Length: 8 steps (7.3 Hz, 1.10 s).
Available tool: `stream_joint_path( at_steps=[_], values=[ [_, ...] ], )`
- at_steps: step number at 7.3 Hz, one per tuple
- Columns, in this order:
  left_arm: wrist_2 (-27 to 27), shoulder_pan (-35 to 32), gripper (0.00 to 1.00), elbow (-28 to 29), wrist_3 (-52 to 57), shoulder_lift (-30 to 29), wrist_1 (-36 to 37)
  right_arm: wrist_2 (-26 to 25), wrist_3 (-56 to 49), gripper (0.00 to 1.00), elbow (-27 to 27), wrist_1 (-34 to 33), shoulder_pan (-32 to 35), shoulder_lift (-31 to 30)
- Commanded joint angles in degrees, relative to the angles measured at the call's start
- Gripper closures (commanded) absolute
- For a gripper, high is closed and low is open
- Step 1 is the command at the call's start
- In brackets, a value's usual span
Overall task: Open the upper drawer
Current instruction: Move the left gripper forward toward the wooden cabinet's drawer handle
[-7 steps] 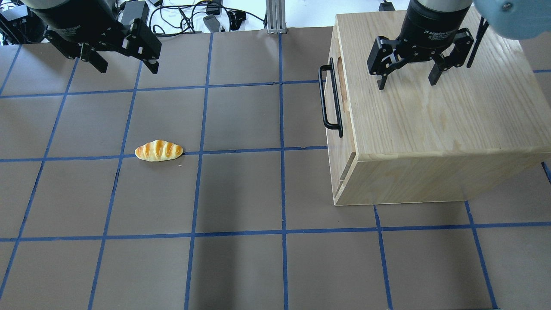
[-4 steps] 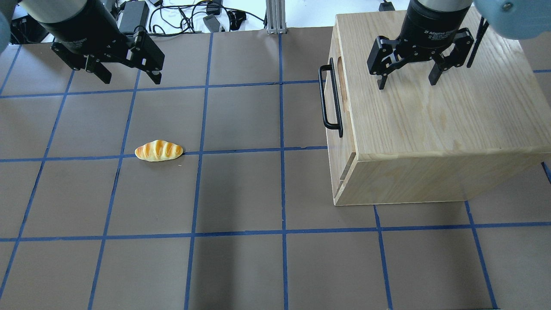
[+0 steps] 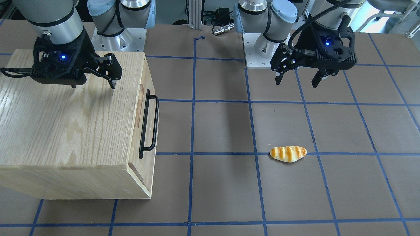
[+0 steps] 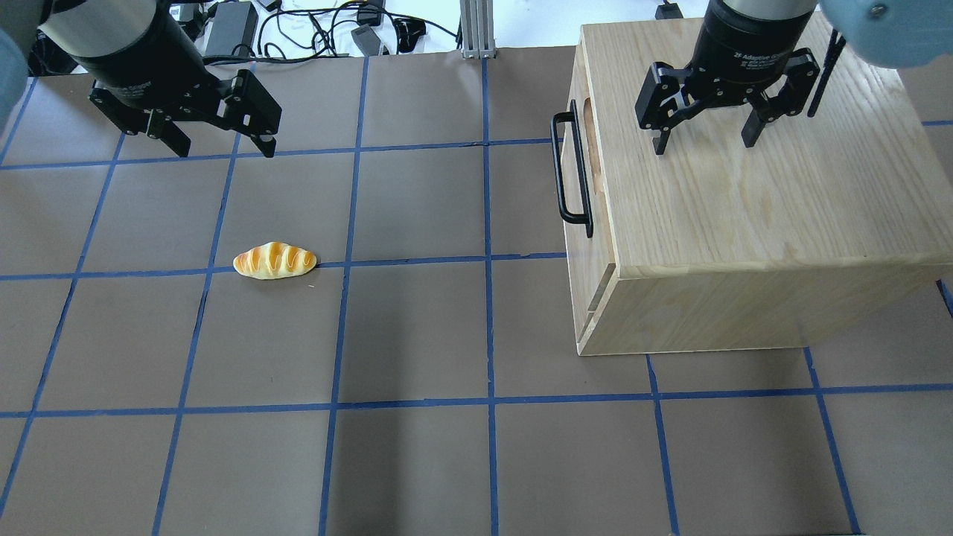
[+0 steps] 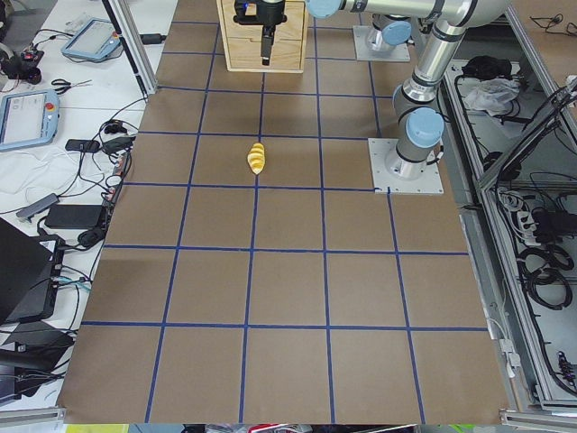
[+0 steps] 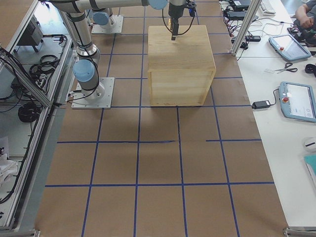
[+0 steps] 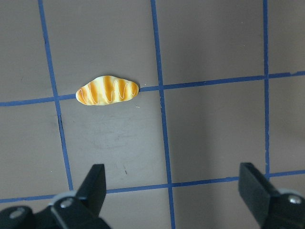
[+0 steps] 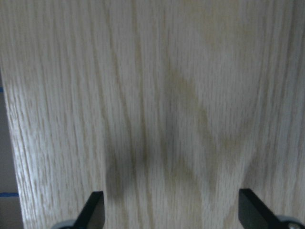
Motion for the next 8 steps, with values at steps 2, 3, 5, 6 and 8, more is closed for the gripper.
stream_joint_path(
  at_steps=[2,3,5,6,8],
  values=[
    [-4.99,-2.18,0.01,2.46,-13.26,-5.87,3.67,0.00,0.05,0.00,0.07,0.00,0.05,0.00],
    [-6.86,-4.81,0.01,2.38,-17.84,-8.15,9.00,0.00,-0.03,0.00,-0.01,0.00,0.05,0.00],
    [-12.31,-11.04,0.01,2.38,-26.12,-12.64,15.71,0.00,0.05,0.00,-0.01,0.00,0.05,0.00],
    [-15.03,-13.86,0.01,2.38,-29.97,-14.57,18.43,0.00,0.05,0.00,-0.01,0.00,0.05,0.00],
    [-23.89,-15.72,0.00,1.94,-32.91,-17.39,24.69,0.00,-0.03,0.00,0.07,0.00,0.05,0.00]
  ],
)
